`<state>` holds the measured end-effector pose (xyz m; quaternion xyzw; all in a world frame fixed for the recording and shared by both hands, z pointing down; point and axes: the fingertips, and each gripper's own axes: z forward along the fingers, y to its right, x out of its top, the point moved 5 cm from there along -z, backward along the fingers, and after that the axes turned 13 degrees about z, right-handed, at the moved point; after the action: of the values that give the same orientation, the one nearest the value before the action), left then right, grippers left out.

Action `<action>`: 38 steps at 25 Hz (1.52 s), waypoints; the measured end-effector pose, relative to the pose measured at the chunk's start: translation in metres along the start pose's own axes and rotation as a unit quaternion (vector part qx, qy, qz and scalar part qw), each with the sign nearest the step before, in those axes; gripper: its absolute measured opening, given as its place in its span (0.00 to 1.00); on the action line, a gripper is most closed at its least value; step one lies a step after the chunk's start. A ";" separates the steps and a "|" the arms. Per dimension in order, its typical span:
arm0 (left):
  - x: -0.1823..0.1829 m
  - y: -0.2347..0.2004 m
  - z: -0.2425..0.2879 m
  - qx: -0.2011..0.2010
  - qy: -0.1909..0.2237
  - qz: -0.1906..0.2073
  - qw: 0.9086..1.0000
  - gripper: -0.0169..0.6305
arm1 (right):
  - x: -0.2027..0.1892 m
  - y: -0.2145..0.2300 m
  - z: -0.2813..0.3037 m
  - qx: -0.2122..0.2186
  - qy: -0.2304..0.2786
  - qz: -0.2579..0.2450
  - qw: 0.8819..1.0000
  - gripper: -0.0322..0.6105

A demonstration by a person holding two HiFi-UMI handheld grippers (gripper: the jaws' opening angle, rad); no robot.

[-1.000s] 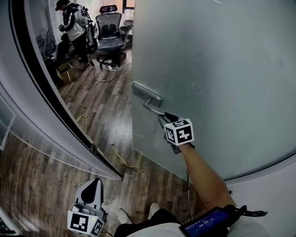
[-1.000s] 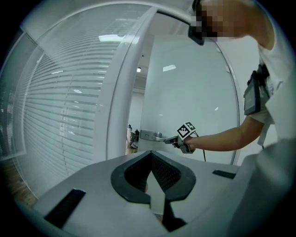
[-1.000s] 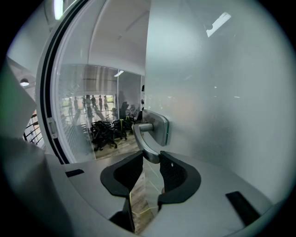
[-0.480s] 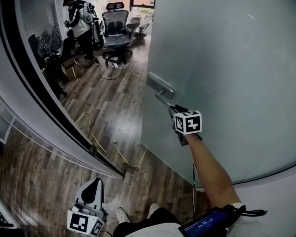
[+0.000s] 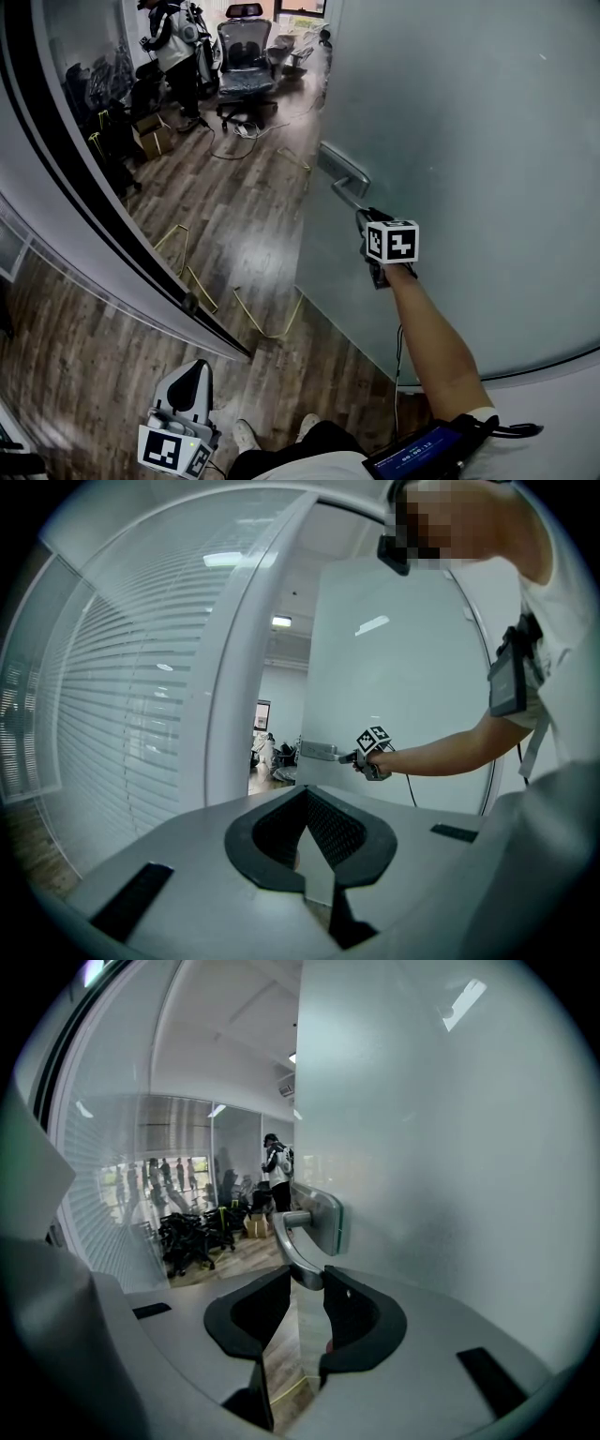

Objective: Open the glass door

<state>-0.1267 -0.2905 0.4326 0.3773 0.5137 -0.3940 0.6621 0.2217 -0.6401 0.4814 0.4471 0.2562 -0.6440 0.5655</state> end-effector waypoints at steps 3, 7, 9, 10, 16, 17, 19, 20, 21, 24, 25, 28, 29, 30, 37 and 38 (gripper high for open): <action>-0.004 0.002 -0.001 -0.001 0.001 0.000 1.000 0.02 | -0.003 0.001 0.000 -0.005 0.001 0.002 1.000 0.23; -0.004 0.004 -0.002 -0.006 0.002 0.002 1.000 0.02 | -0.006 0.000 0.000 -0.009 0.007 0.003 1.000 0.23; -0.003 0.004 -0.004 -0.008 0.003 0.004 1.000 0.02 | -0.004 0.000 -0.003 -0.016 0.020 0.001 1.000 0.23; -0.001 0.003 -0.005 -0.010 0.004 0.004 1.000 0.02 | 0.000 0.000 -0.007 -0.020 0.034 0.000 0.999 0.23; 0.005 -0.007 -0.012 -0.020 0.011 0.005 1.000 0.02 | 0.030 -0.020 -0.058 -0.011 0.128 -0.023 0.991 0.25; 0.005 -0.009 -0.014 -0.024 0.014 0.005 1.000 0.02 | 0.034 -0.027 -0.071 -0.007 0.143 -0.026 0.989 0.25; 0.006 -0.014 -0.018 -0.034 0.021 0.007 0.999 0.02 | 0.041 -0.045 -0.099 0.001 0.170 -0.032 0.985 0.25; 0.008 -0.017 -0.020 -0.040 0.025 0.008 0.999 0.02 | 0.044 -0.055 -0.114 0.005 0.183 -0.035 0.983 0.25; 0.010 -0.020 -0.023 -0.045 0.029 0.009 0.999 0.02 | 0.046 -0.066 -0.129 0.009 0.194 -0.039 0.980 0.25; 0.013 -0.029 -0.032 -0.063 0.041 0.012 0.997 0.02 | 0.047 -0.097 -0.174 0.016 0.225 -0.044 0.973 0.25; 0.012 -0.032 -0.035 -0.069 0.044 0.013 0.997 0.02 | 0.045 -0.107 -0.188 0.018 0.234 -0.045 0.971 0.25; 0.011 -0.034 -0.044 -0.085 0.050 0.015 0.995 0.02 | 0.033 -0.132 -0.231 0.029 0.252 -0.042 0.966 0.25; 0.013 -0.034 -0.047 -0.091 0.053 0.013 0.994 0.02 | 0.029 -0.141 -0.247 0.033 0.258 -0.040 0.965 0.25; 0.015 -0.035 -0.051 -0.098 0.057 0.010 0.994 0.02 | 0.024 -0.149 -0.264 0.034 0.263 -0.039 0.963 0.25; 0.010 -0.028 -0.089 -0.126 0.071 0.013 0.989 0.02 | -0.028 -0.203 -0.360 0.037 0.293 -0.029 0.955 0.12; 0.011 -0.024 -0.096 -0.127 0.073 0.013 0.989 0.02 | -0.035 -0.209 -0.378 0.038 0.299 -0.024 0.953 0.11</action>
<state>-0.1837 -0.2146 0.4010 0.3249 0.6010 -0.2886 0.6708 0.1287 -0.2590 0.2982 0.6343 0.3995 -0.5038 0.4293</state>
